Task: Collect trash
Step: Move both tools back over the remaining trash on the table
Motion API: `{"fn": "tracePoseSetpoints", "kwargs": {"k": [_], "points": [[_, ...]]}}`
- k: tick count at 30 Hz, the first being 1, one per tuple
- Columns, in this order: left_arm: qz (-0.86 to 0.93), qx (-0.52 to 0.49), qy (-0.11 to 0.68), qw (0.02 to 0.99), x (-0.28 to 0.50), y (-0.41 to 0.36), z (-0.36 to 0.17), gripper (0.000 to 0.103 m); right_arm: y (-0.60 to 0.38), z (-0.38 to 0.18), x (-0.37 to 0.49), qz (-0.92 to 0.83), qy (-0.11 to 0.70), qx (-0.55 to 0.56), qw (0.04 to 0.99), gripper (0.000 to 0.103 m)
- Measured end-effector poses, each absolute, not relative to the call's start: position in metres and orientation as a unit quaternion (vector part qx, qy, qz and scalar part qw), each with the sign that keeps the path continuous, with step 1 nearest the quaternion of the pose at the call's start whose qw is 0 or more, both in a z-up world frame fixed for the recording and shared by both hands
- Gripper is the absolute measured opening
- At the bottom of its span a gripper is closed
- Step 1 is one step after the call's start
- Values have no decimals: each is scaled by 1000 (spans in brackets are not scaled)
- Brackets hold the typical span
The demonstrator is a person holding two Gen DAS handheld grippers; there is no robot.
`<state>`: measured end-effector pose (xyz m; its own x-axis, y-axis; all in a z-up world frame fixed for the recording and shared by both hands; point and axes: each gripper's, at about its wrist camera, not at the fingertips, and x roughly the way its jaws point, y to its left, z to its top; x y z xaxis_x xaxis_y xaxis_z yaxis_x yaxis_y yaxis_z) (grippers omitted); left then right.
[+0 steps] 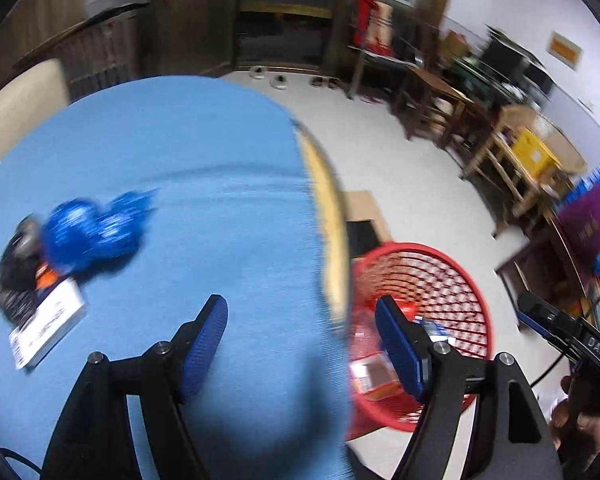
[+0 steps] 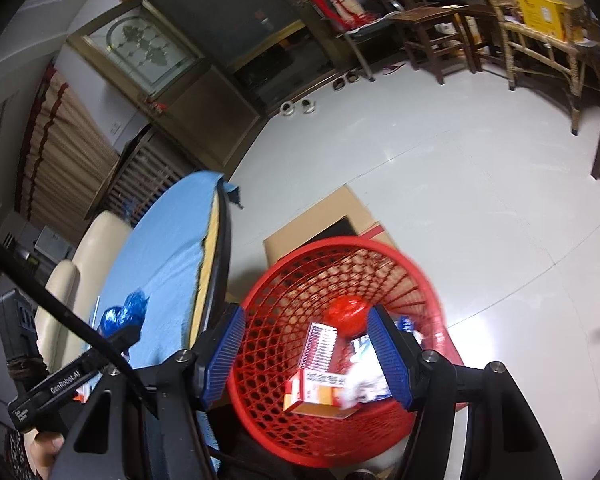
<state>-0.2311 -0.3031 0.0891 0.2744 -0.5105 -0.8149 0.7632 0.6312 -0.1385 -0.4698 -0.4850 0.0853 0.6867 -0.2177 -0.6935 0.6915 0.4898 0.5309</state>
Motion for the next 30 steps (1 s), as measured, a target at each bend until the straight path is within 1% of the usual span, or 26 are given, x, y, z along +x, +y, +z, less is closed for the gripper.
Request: {"fn": "tracePoseSetpoints", "kwargs": {"k": [6, 12, 16, 21, 25, 28, 30], "points": [[-346, 119, 452, 813, -192, -241, 80, 77, -465, 86, -439, -250, 301, 406, 826, 67], [-317, 129, 448, 826, -145, -177, 73, 77, -443, 88, -411, -225, 319, 390, 834, 67], [-309, 97, 445, 835, -113, -138, 72, 77, -430, 85, -394, -216, 333, 381, 835, 67], [-333, 81, 444, 828, -88, -128, 63, 77, -417, 89, -375, -204, 346, 366, 840, 67], [-353, 102, 454, 812, -81, -134, 44, 77, -409, 96, -366, -199, 350, 353, 845, 67], [-366, 107, 450, 808, -93, -133, 42, 78, -408, 97, -365, -201, 353, 351, 844, 67], [-426, 90, 452, 779, -112, -135, 50, 78, -408, 95, -364, -203, 356, 351, 842, 67]]}}
